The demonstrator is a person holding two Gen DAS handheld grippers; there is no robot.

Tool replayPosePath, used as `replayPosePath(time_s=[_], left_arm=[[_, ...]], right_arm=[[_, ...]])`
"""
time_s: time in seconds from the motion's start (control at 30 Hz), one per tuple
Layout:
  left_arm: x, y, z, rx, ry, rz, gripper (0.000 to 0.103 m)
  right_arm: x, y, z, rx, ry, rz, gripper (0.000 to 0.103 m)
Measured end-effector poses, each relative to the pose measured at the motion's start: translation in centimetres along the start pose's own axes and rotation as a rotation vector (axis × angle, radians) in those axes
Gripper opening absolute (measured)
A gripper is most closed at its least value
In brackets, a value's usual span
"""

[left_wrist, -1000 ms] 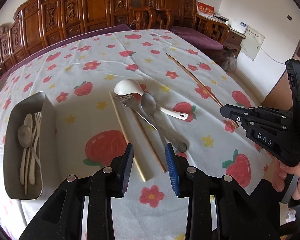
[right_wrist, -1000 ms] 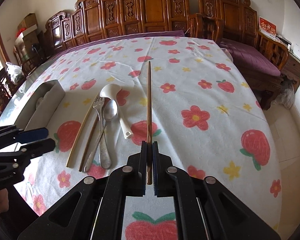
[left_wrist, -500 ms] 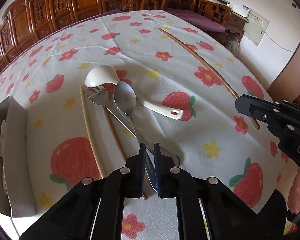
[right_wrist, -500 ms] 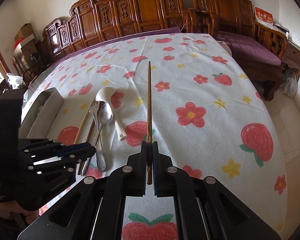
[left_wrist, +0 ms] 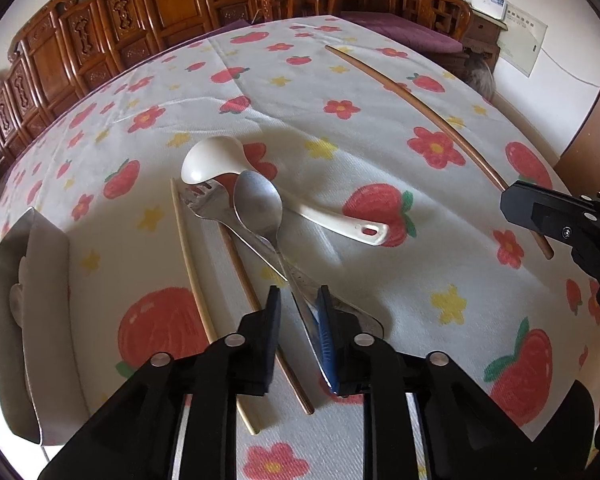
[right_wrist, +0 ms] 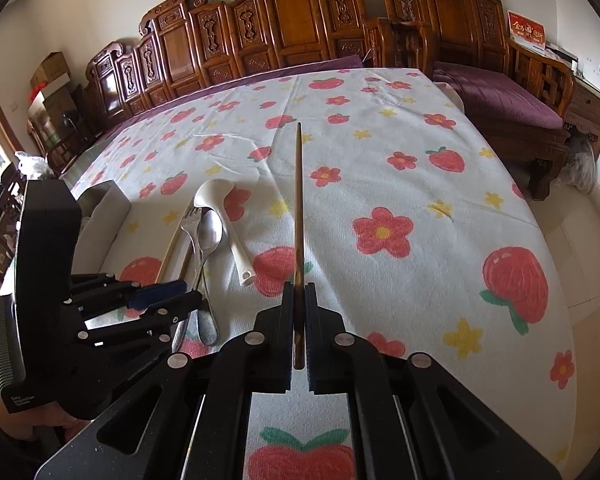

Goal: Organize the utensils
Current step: 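Grasp the steel spoon by its handle with the left tool while the right tool holds the chopstick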

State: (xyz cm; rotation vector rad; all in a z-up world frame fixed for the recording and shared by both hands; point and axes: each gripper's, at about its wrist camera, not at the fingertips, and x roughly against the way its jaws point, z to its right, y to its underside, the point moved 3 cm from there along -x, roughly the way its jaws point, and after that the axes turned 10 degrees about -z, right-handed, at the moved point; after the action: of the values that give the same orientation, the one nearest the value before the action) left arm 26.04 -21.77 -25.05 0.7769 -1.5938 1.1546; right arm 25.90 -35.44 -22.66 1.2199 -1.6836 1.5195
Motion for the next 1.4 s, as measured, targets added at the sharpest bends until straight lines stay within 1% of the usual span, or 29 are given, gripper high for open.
replayPosePath(time_s=[0.03, 0.13, 0.23, 0.33, 0.4, 0.77, 0.9, 1.0, 1.1, 1.4], left_arm=[[0.0, 0.0, -0.2, 0.004, 0.001, 0.0, 0.026], [-0.1, -0.2, -0.5, 0.009, 0.019, -0.005, 0.027], [-0.1, -0.1, -0.5, 0.001, 0.03, -0.008, 0.021], [0.0, 0.1, -0.3, -0.008, 0.047, -0.012, 0.009], [0.0, 0.2, -0.2, -0.015, 0.045, -0.01, 0.008], [0.0, 0.2, -0.8, 0.015, 0.082, -0.01, 0.008], [-0.1, 0.1, -0.7, 0.016, 0.08, -0.008, 0.007], [0.2, 0.3, -0.8, 0.006, 0.071, -0.005, 0.0], [0.5, 0.6, -0.8, -0.012, 0.044, 0.0, 0.0], [2.0, 0.9, -1.0, -0.033, 0.051, 0.028, 0.0]], right_arm=[[0.0, 0.0, 0.0, 0.001, -0.001, 0.0, 0.006], [0.0, 0.0, -0.2, 0.008, -0.002, -0.002, 0.006], [0.1, 0.0, -0.3, 0.009, -0.004, 0.0, 0.006], [0.2, 0.0, -0.3, 0.008, -0.006, 0.0, 0.006], [0.1, 0.0, -0.3, 0.006, -0.008, -0.003, 0.006], [-0.1, 0.2, -0.5, 0.012, -0.007, -0.005, 0.006], [-0.1, 0.2, -0.6, 0.013, -0.006, -0.006, 0.006], [-0.2, 0.2, -0.6, 0.012, -0.007, -0.007, 0.006], [-0.2, 0.2, -0.7, 0.013, -0.007, -0.009, 0.006], [-0.2, 0.4, -1.1, 0.025, -0.005, -0.011, 0.006]])
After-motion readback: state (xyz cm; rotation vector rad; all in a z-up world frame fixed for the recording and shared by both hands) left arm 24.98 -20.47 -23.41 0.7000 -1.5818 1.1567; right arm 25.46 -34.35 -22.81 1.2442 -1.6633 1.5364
